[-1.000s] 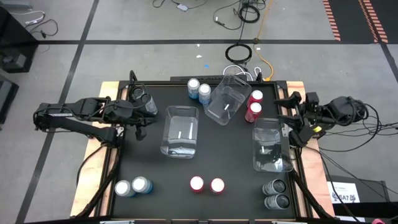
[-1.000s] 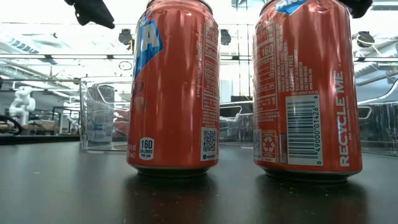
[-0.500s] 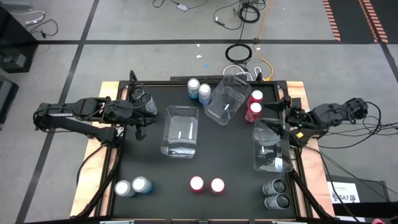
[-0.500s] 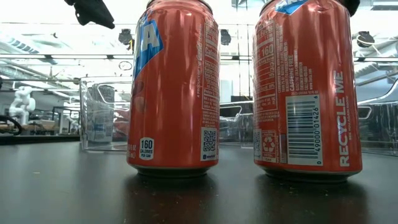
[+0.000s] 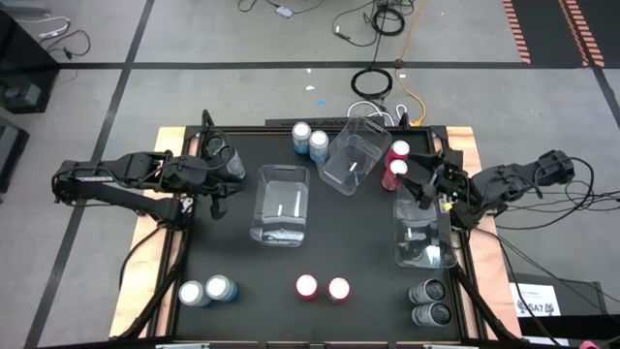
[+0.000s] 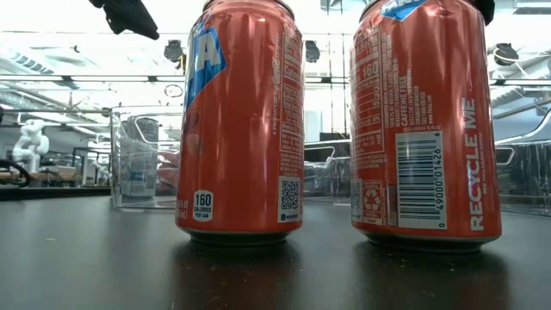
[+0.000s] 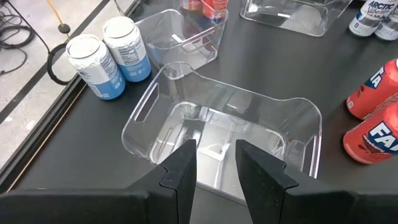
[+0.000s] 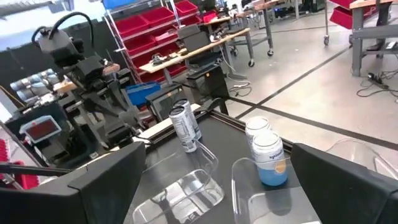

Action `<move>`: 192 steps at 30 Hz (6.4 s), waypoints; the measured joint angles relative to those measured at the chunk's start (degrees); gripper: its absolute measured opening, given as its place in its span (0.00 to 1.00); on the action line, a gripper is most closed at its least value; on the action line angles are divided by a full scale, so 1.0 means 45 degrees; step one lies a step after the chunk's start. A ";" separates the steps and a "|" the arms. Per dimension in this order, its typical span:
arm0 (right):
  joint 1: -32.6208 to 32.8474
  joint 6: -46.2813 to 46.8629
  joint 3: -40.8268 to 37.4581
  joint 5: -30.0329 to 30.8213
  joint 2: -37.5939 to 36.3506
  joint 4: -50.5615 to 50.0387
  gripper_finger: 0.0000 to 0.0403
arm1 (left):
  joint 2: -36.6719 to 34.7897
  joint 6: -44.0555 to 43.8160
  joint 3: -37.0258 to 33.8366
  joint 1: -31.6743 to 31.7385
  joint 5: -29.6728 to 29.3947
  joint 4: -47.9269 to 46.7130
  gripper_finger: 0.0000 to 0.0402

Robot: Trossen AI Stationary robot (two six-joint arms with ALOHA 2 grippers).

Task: Sort soda cans
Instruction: Adjust the right transparent bin, then move the middle transparent bin to the right side of the center transparent bin

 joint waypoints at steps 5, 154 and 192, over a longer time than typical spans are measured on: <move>-0.0333 0.1365 0.2038 -0.0058 0.1036 -0.3214 0.94 | 0.0000 0.0019 0.0000 0.0000 0.0000 0.0000 0.31; -0.7362 0.1552 1.0201 -0.8808 1.1932 -0.8544 0.38 | 0.0000 0.1392 0.0005 0.0000 -0.0291 -0.1125 0.31; -0.8631 -0.2389 1.0217 -1.1004 1.6883 -0.7890 0.32 | -0.0039 0.0577 0.0002 0.0000 -0.0306 -0.2044 0.31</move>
